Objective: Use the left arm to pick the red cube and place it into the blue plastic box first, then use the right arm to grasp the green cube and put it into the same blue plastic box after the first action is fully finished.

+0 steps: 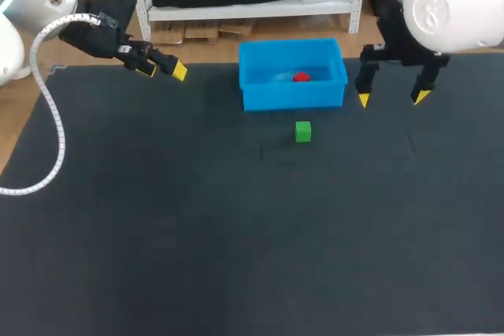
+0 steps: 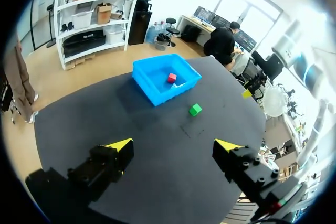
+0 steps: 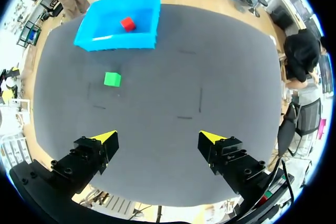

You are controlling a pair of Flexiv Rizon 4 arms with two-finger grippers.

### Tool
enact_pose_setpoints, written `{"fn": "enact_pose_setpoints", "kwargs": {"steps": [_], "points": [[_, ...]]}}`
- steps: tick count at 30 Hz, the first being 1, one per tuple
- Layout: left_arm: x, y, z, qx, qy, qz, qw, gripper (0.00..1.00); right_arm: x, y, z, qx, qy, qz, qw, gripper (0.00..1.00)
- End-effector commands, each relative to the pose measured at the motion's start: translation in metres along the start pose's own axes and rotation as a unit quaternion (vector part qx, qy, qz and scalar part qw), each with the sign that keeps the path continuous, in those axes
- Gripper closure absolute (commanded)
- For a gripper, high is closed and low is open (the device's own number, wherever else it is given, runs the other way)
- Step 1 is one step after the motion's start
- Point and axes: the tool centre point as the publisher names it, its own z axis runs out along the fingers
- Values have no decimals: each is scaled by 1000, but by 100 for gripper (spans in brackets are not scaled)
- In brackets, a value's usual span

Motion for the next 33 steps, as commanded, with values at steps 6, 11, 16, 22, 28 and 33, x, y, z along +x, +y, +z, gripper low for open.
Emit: {"fn": "enact_pose_setpoints", "kwargs": {"steps": [6, 11, 16, 22, 28, 33], "points": [[2, 0, 0, 1, -3, 1, 1000, 0, -12, 13, -5, 10, 26, -5, 1000, 0], [2, 0, 0, 1, -3, 1, 1000, 0, -17, 24, -7, 11, 30, -8, 999, 0], [2, 0, 0, 1, -3, 1, 1000, 0, -24, 33, -10, 12, 32, -8, 999, 0], [2, 0, 0, 1, -3, 1, 1000, 0, -30, 46, -9, 13, 34, -8, 999, 0], [2, 0, 0, 1, -3, 1, 1000, 0, -34, 59, -8, 13, 39, -8, 999, 0], [2, 0, 0, 1, -3, 1, 1000, 0, -38, 68, -4, 13, 44, -5, 999, 0]]}}
